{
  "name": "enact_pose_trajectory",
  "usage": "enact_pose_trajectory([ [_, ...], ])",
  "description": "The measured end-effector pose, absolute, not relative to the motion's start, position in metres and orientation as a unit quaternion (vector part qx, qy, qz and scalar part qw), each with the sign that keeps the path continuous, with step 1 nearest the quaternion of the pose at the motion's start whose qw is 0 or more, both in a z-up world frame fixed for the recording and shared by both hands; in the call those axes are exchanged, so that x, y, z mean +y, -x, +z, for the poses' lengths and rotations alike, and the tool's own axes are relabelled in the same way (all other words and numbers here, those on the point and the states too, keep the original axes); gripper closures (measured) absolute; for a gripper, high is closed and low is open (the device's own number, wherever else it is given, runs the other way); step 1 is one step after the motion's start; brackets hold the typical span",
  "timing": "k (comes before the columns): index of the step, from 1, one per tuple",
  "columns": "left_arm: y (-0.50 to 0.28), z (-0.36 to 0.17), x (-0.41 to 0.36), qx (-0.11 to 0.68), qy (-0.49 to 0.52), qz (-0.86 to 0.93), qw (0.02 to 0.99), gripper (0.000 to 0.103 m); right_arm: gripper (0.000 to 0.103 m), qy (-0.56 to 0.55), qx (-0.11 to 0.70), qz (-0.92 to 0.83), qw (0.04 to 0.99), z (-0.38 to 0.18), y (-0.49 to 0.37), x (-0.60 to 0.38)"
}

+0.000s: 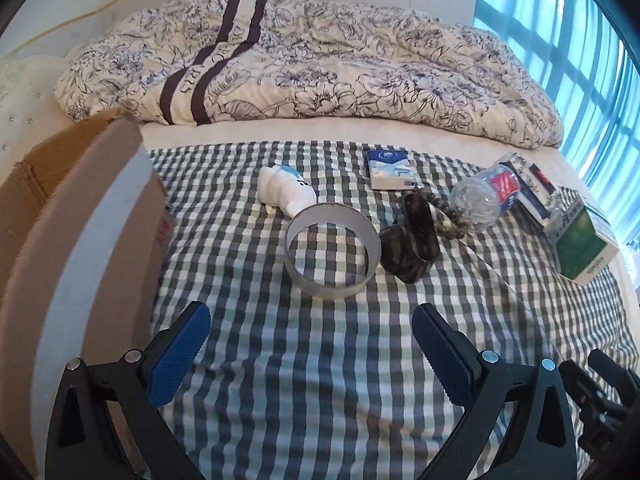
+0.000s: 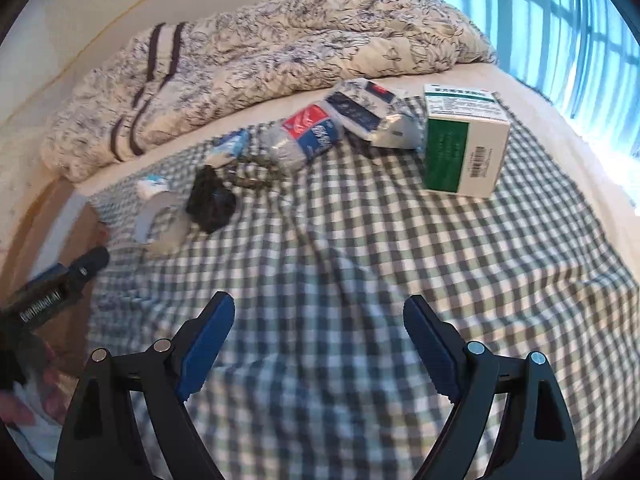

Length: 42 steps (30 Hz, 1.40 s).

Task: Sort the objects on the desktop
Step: 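Move both tools back toward the tape roll and water bottle, then grasp the clear water bottle with the right tool while the left tool grasps the grey tape roll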

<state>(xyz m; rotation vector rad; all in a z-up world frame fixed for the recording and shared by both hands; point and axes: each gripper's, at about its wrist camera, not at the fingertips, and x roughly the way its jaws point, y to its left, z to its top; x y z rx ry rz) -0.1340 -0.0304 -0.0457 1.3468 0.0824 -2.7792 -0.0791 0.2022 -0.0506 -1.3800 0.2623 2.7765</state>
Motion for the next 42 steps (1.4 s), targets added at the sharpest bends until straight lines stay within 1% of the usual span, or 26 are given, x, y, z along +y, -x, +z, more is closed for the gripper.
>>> enact_pose_trajectory([
  [16, 0.204, -0.102, -0.026, 0.028, -0.462, -0.886, 0.022, 0.000, 0.016, 0.469, 0.077, 0.880, 0.004, -0.080, 0.134, 0.199],
  [23, 0.228, -0.121, -0.026, 0.023, -0.471, -0.882, 0.029, 0.000, 0.016, 0.465, 0.067, 0.883, 0.000, -0.081, 0.164, 0.199],
  [31, 0.235, -0.132, -0.026, 0.027, -0.452, -0.891, 0.027, 0.000, 0.016, 0.458, 0.065, 0.886, -0.005, -0.079, 0.196, 0.195],
  [38, 0.231, -0.133, -0.030, 0.042, -0.435, -0.899, 0.020, 0.000, 0.016, 0.455, 0.122, 0.882, 0.000, -0.074, 0.228, 0.196],
  [42, 0.230, -0.134, -0.033, 0.048, -0.432, -0.900, 0.017, 0.000, 0.016, 0.455, 0.156, 0.876, 0.034, -0.070, 0.254, 0.193],
])
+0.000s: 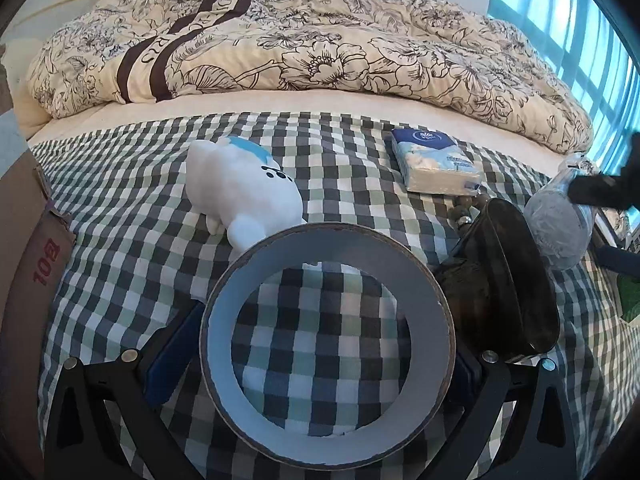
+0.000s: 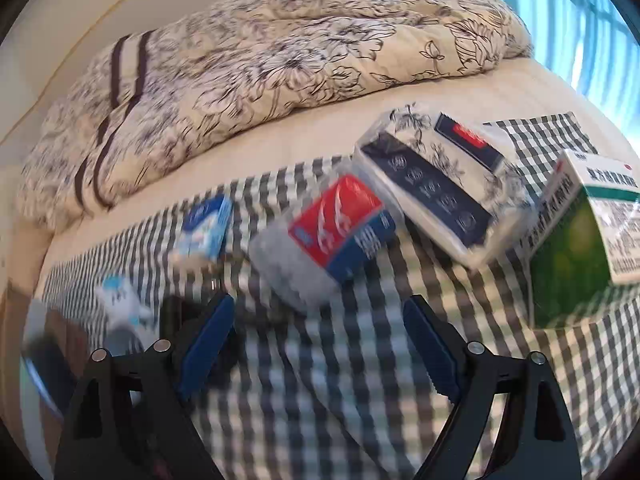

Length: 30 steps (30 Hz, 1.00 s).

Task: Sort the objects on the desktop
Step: 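Grasp the clear water bottle with the right tool while the left tool grasps the grey tape roll, then carry the water bottle and tape roll with both tools over the cardboard box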

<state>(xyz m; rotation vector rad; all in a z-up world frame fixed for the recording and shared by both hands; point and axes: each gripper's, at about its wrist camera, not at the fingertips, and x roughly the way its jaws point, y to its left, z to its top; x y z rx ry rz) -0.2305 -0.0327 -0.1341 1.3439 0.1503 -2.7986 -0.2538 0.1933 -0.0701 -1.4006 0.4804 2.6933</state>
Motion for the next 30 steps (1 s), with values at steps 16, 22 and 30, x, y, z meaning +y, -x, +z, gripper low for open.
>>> enact_pose_trajectory([
  [16, 0.229, -0.134, -0.032, 0.050, -0.431, -0.901, 0.016, 0.000, 0.026, 0.481, 0.205, 0.848, 0.083, -0.098, 0.305, 0.188],
  [22, 0.227, -0.130, -0.030, 0.042, -0.427, -0.903, 0.025, 0.005, 0.028, 0.474, 0.160, 0.864, 0.054, -0.076, 0.271, 0.188],
  [30, 0.207, -0.118, -0.024, 0.015, -0.433, -0.901, 0.033, 0.020, 0.039, 0.491, 0.083, 0.867, 0.015, -0.061, 0.192, 0.189],
])
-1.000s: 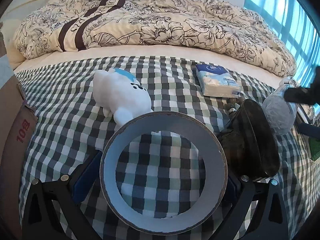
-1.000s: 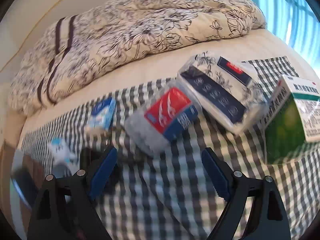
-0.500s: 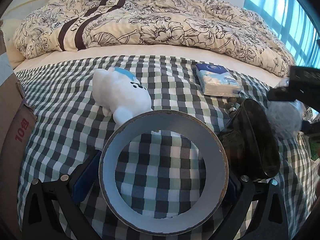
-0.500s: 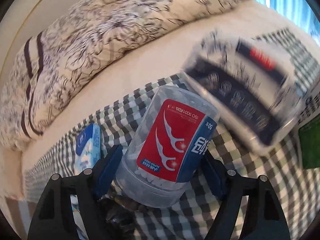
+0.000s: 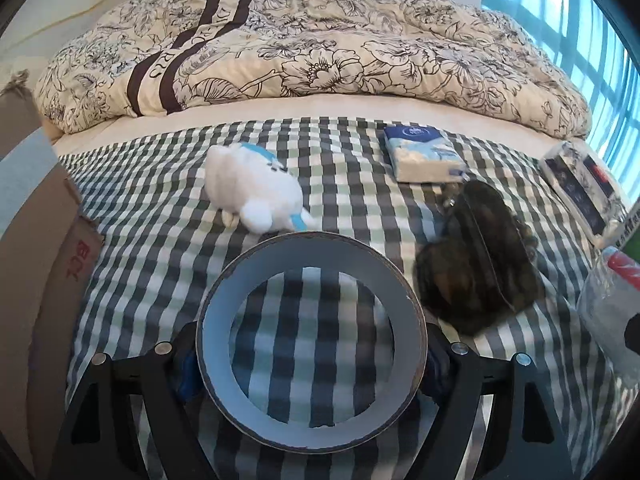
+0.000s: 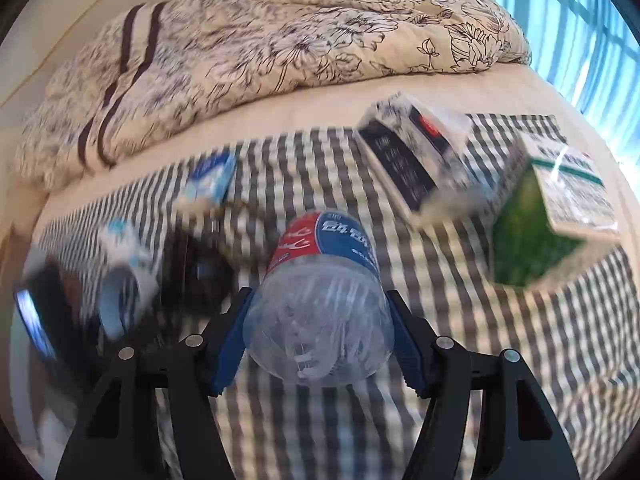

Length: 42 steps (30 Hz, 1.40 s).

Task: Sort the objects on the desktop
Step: 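Carry the water bottle and tape roll with both tools over the cardboard box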

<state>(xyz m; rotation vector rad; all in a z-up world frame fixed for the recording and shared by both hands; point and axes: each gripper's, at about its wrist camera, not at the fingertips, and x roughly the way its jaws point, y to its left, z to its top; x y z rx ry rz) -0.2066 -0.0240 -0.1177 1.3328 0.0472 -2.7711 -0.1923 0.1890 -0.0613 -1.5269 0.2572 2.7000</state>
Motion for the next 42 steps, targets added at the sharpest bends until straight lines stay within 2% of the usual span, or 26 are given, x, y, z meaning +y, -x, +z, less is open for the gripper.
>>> enact_pose_trajectory([
  [5, 0.178, -0.103, -0.025, 0.021, -0.430, -0.902, 0.031, 0.020, 0.039, 0.494, 0.104, 0.863, 0.001, -0.066, 0.165, 0.200],
  [16, 0.123, -0.056, -0.029, 0.025, -0.401, -0.916, 0.024, 0.020, 0.039, 0.488, 0.096, 0.868, -0.008, -0.050, 0.124, 0.191],
  [34, 0.053, 0.027, -0.052, 0.031, -0.360, -0.932, 0.030, 0.020, 0.039, 0.422, 0.064, 0.903, -0.053, 0.024, 0.048, 0.147],
  [42, 0.026, 0.049, -0.076, 0.043, -0.339, -0.939, 0.036, 0.020, 0.040, 0.412, 0.048, 0.907, -0.075, 0.037, 0.027, 0.119],
])
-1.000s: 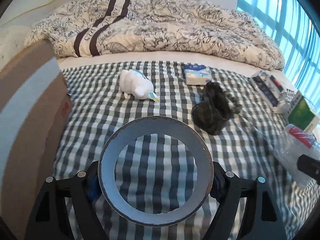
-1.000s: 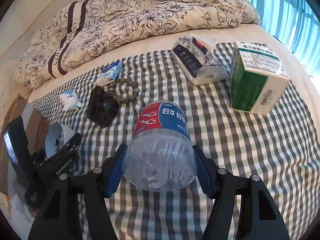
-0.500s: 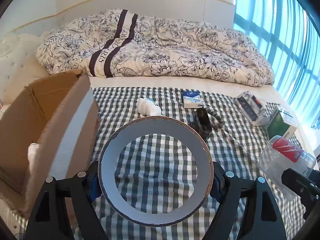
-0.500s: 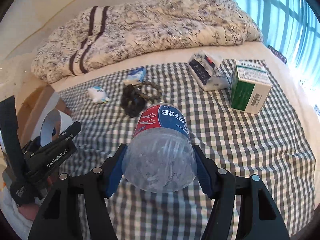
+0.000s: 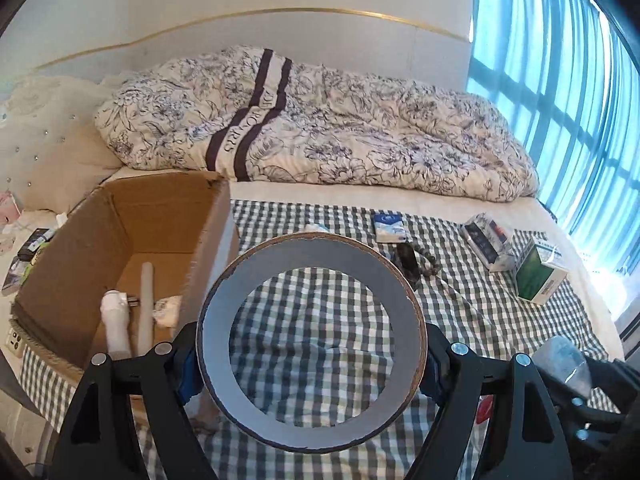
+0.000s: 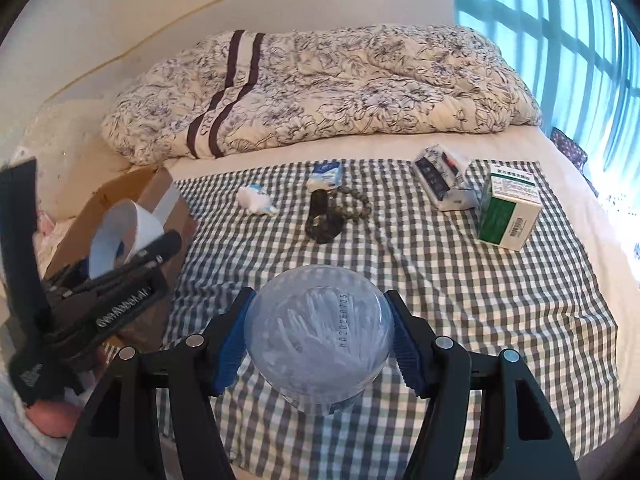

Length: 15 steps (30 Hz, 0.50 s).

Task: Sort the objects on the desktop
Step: 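Carry the water bottle and tape roll with both tools over the cardboard box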

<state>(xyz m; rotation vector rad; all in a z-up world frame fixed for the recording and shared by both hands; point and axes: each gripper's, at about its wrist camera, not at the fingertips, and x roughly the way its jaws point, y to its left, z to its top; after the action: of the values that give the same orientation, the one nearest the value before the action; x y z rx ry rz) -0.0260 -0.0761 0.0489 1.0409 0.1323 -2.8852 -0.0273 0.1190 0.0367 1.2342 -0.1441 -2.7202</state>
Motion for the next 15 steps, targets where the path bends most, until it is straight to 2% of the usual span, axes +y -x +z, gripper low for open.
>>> enact_pose_trajectory([
  [6, 0.018, 0.062, -0.098, 0.057, -0.331, -0.941, 0.045, 0.020, 0.040, -0.415, -0.042, -0.905, 0.088, 0.037, 0.017, 0.101],
  [15, 0.007, 0.088, -0.156, 0.070, -0.308, -0.945, 0.080, 0.020, 0.040, -0.385, -0.021, -0.915, 0.120, 0.075, 0.015, 0.057],
])
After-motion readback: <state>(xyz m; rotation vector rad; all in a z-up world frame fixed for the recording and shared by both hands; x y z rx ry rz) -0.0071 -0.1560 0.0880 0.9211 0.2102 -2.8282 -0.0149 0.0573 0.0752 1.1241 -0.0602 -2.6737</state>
